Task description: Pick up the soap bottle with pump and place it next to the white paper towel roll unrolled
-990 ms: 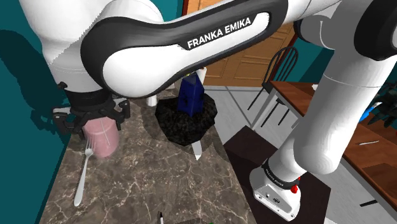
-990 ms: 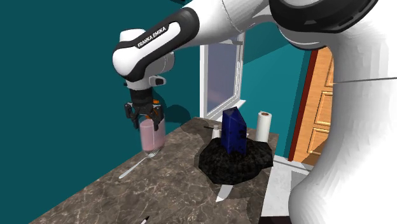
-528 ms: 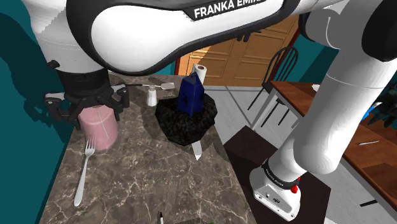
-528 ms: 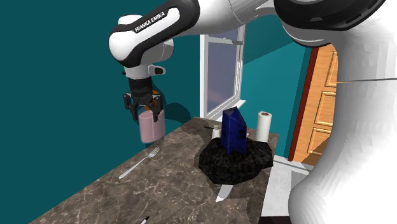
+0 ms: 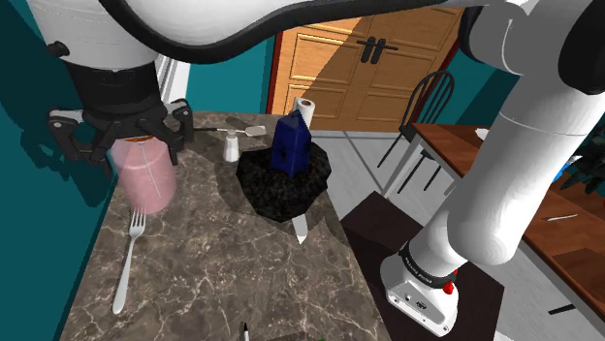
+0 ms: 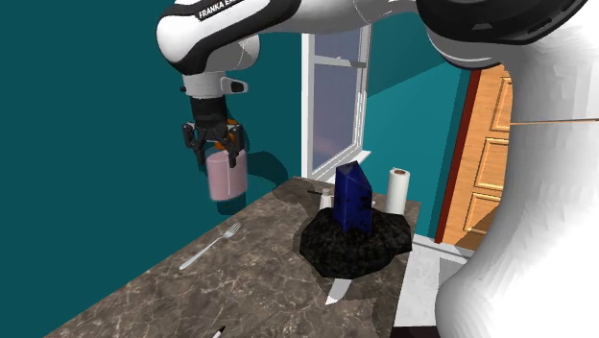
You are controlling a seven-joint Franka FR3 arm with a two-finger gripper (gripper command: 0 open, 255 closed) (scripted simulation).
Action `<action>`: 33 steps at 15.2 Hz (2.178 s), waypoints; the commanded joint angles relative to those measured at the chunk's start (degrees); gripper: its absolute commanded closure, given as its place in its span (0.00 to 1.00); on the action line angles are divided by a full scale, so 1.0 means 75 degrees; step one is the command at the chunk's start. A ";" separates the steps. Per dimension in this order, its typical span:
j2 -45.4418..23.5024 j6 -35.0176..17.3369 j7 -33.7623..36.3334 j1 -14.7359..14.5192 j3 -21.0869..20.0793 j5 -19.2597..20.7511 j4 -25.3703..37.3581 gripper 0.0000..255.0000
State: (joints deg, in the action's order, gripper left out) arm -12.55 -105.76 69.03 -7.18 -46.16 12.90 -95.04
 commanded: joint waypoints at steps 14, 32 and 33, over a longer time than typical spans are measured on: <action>-0.0144 0.1575 -0.0083 -0.0232 -0.0054 0.0061 0.1689 1.00; 0.0372 0.1647 -0.2717 0.1581 0.0770 -0.0537 0.1638 1.00; 0.0341 0.1649 -0.2881 0.1676 0.0834 -0.0535 0.1678 1.00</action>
State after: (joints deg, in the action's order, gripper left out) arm -9.35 -93.31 48.66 4.79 -40.40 8.59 -83.02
